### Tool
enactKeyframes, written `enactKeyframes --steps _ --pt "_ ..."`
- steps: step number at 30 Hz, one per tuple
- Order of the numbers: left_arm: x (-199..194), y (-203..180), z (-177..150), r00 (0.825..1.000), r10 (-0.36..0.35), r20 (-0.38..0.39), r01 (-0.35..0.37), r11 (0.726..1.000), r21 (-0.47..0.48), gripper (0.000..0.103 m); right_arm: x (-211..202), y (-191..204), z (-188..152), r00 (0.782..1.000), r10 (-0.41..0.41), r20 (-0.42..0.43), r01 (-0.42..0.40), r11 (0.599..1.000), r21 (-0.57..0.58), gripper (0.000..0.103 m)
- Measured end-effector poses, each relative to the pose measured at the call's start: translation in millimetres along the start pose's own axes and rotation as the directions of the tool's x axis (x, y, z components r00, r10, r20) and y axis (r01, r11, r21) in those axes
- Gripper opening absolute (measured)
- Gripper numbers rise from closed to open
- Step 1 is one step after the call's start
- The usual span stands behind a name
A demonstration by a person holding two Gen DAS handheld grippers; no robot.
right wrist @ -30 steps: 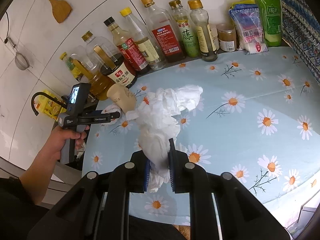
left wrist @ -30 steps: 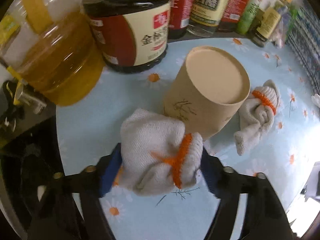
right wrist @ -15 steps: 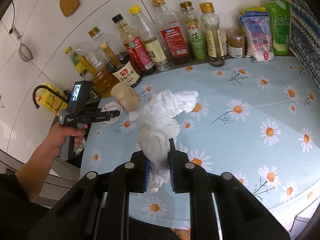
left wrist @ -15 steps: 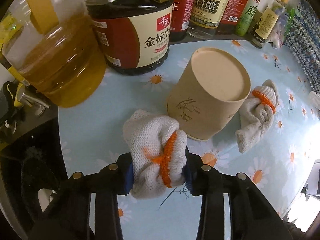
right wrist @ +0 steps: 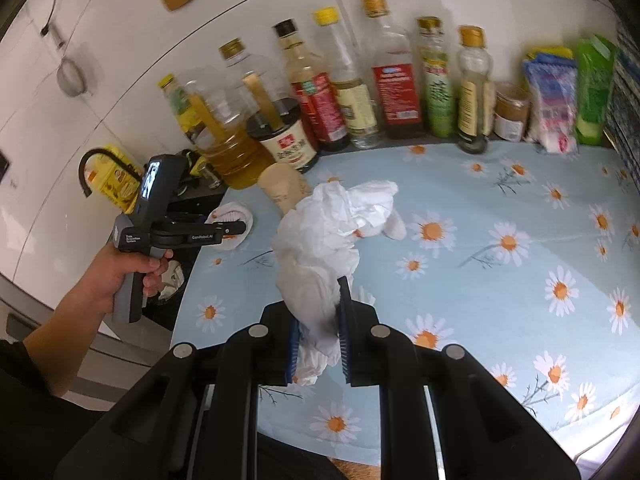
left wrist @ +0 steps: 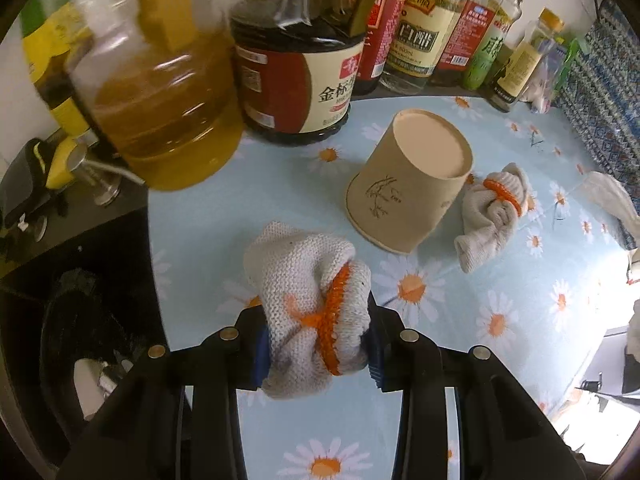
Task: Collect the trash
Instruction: 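Carry the knit glove and white tissue over the trash bag in the sink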
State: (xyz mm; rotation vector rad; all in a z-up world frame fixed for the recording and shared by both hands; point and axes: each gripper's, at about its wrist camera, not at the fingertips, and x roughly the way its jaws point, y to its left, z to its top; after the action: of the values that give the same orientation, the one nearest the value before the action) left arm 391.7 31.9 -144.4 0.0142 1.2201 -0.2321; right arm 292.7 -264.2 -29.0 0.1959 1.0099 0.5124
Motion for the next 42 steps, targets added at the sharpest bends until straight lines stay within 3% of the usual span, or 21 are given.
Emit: enactKeyframes --steps 16,26,42 --pt "-62 46 -47 0.998 -0.011 0.06 0.016 0.996 -0.09 0.035 47 108 24 0.987 0.15 -0.064 -0.16 0.966 -0.202 0.018" --pt "-96 110 -84 0.995 0.029 0.099 -0.008 0.98 -0.198 0.036 102 180 32 0.968 0.207 -0.142 -0.241 0.925 -0.293 0.018" --pt "-115 230 -139 0.995 0.078 0.059 -0.055 0.948 -0.313 0.036 203 288 32 0.928 0.264 -0.264 -0.34 0.888 -0.31 0.018"
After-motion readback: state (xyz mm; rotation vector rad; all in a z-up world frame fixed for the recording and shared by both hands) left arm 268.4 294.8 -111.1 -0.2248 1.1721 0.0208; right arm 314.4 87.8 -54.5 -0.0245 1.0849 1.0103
